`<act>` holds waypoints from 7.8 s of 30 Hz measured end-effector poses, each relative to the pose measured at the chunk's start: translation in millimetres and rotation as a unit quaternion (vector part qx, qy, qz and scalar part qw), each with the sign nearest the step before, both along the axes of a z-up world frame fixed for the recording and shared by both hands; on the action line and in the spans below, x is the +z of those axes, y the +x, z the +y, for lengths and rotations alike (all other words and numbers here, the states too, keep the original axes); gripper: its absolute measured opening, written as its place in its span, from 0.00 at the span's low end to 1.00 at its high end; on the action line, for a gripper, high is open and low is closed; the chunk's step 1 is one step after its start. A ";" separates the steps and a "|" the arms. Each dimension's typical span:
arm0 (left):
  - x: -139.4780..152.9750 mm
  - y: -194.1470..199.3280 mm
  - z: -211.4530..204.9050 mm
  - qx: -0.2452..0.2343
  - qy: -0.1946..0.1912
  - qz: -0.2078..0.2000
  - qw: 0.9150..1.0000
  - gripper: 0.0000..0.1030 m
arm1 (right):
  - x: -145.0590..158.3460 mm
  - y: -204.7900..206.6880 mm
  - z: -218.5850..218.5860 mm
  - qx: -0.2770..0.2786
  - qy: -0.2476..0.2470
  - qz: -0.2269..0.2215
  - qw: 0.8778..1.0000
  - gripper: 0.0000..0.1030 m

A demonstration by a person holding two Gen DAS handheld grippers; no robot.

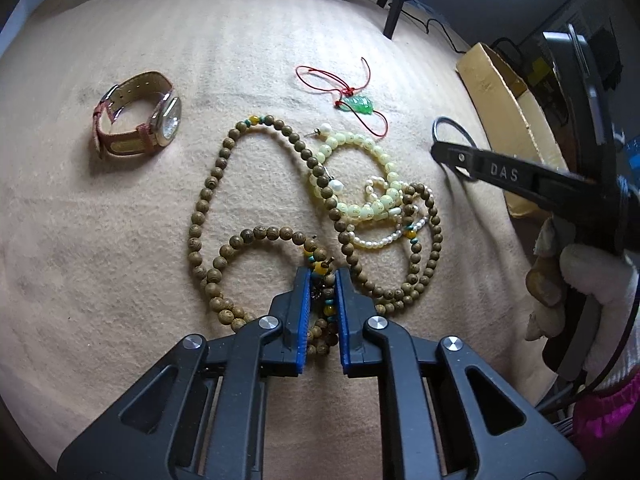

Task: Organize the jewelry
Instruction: 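Carry the bead necklace and bangle with both tools over the cardboard box, then open both tools to drop the necklace and bangle into the box, then grasp the brown-strap watch with the left tool while the right tool grasps the yellow bead bracelet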

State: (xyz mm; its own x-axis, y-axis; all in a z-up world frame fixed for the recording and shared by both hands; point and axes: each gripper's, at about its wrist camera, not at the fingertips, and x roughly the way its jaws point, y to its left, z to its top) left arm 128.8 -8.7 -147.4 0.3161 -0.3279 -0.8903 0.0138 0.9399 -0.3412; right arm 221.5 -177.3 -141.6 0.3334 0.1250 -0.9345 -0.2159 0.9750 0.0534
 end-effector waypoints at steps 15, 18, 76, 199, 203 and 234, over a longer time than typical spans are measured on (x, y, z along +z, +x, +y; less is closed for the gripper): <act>57.3 -8.1 40.2 0.043 -0.058 -0.061 0.996 0.10 | 48.2 -22.6 1.4 0.016 0.030 -0.050 0.998 0.03; 77.1 -9.5 44.9 0.045 -0.070 -0.084 0.993 0.10 | 59.9 -28.0 2.4 0.022 0.033 -0.064 0.997 0.02; 288.9 47.4 -129.0 -0.081 -0.144 -0.290 0.943 0.10 | 156.3 -60.8 -187.1 -0.120 0.032 -0.187 0.974 0.02; 3.6 75.8 129.9 0.081 0.030 -0.010 0.996 0.41 | 18.0 -13.5 36.4 0.041 0.107 0.046 0.992 0.26; -0.2 77.4 127.9 0.078 0.032 -0.006 0.996 0.41 | 10.8 -9.8 43.5 0.043 0.107 0.056 0.992 0.20; 7.3 73.2 139.4 0.087 0.035 -0.017 0.995 0.10 | 29.8 -14.6 62.1 0.055 0.108 0.013 0.993 0.06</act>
